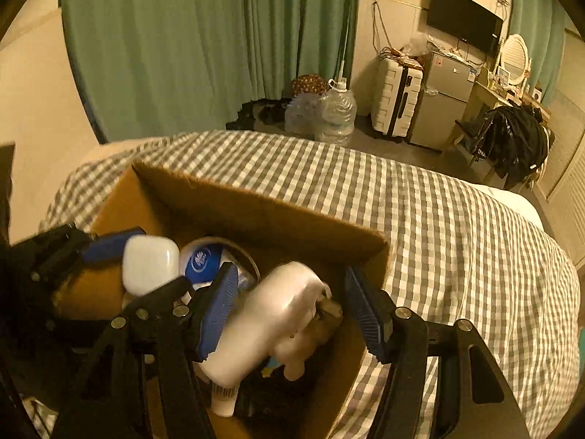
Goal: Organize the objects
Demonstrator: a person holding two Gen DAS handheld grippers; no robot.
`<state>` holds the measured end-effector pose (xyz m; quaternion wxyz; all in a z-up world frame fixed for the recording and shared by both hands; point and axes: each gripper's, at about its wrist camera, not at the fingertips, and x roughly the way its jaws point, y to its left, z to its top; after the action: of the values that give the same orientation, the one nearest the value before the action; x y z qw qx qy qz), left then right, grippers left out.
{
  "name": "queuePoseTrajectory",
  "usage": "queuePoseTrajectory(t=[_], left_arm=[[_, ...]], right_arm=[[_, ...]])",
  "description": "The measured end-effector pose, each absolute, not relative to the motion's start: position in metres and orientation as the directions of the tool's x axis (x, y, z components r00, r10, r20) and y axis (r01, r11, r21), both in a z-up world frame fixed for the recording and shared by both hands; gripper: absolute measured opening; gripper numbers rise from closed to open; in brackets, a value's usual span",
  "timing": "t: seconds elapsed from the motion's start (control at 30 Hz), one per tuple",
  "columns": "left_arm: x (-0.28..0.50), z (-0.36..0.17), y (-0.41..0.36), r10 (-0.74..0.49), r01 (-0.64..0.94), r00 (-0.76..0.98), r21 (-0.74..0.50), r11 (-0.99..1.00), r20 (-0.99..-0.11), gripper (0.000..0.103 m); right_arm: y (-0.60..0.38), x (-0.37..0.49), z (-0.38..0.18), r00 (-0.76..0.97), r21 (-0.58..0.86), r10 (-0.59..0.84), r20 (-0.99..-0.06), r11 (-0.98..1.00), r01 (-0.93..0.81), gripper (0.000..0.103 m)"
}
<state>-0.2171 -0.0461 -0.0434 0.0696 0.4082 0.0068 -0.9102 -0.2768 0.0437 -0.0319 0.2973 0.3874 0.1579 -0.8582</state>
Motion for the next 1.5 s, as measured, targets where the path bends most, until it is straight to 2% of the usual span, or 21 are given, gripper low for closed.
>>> queuePoseTrajectory(t=[0.1, 0.17, 0.2, 0.23, 0.3, 0.4, 0.5, 0.73, 0.8, 1.0, 1.13, 1.4, 1.5], left_arm=[[-0.216, -0.042, -0.046, -0.131, 0.139, -0.655, 0.052, -0.989, -0.744, 0.060], [-0.215, -0.040, -0.045, -0.140, 0.139, -0.662, 0.062, -0.988, -0.736, 0.069], [-0.215, -0.038, -0.045, -0.150, 0.144, -0.667, 0.071, -0.987, -0.730, 0.079], [-0.213, -0.036, -0.045, -0.161, 0.153, -0.675, 0.076, -0.985, -0.720, 0.083], [-0.211, -0.030, -0.045, -0.156, 0.154, -0.688, 0.067, -0.986, -0.708, 0.083], [-0.209, -0.022, -0.048, -0.159, 0.165, -0.698, 0.059, -0.984, -0.698, 0.084], [-0.204, -0.013, -0.050, -0.173, 0.179, -0.720, 0.061, -0.982, -0.672, 0.094], [-0.182, 0.020, -0.050, -0.220, 0.219, -0.776, 0.075, -0.973, -0.591, 0.095], [-0.169, 0.031, -0.050, -0.237, 0.233, -0.795, 0.081, -0.969, -0.558, 0.101], [-0.124, 0.069, -0.051, -0.293, 0.292, -0.844, 0.072, -0.954, -0.449, 0.103], [-0.096, 0.081, -0.056, -0.300, 0.316, -0.858, 0.032, -0.948, -0.417, 0.103], [-0.049, 0.090, -0.046, -0.323, 0.331, -0.874, 0.040, -0.943, -0.363, 0.103], [-0.037, 0.089, -0.042, -0.329, 0.344, -0.863, 0.031, -0.938, -0.383, 0.103]], right_arm=[[0.049, -0.278, -0.026, -0.527, -0.016, -0.405, -0.747, -0.782, 0.623, 0.066], [0.049, -0.279, -0.023, -0.526, -0.002, -0.411, -0.745, -0.786, 0.618, 0.069], [0.049, -0.281, -0.022, -0.527, 0.002, -0.412, -0.743, -0.789, 0.614, 0.072], [0.051, -0.281, -0.020, -0.529, 0.006, -0.414, -0.741, -0.792, 0.611, 0.073], [0.052, -0.280, -0.015, -0.536, 0.013, -0.422, -0.731, -0.794, 0.607, 0.074], [0.054, -0.276, -0.004, -0.563, 0.023, -0.439, -0.701, -0.802, 0.597, 0.082], [0.059, -0.273, 0.010, -0.583, 0.048, -0.470, -0.663, -0.804, 0.593, 0.086], [0.068, -0.251, 0.041, -0.633, 0.061, -0.495, -0.596, -0.813, 0.579, 0.092], [0.073, -0.239, 0.052, -0.668, 0.042, -0.489, -0.560, -0.822, 0.567, 0.095], [0.101, -0.197, 0.092, -0.753, 0.030, -0.503, -0.425, -0.839, 0.544, 0.101], [0.119, -0.172, 0.109, -0.790, 0.024, -0.493, -0.365, -0.853, 0.522, 0.102], [0.148, -0.133, 0.107, -0.803, 0.055, -0.479, -0.355, -0.868, 0.493, 0.102], [0.146, -0.122, 0.093, -0.811, 0.018, -0.459, -0.364, -0.874, 0.486, 0.102]])
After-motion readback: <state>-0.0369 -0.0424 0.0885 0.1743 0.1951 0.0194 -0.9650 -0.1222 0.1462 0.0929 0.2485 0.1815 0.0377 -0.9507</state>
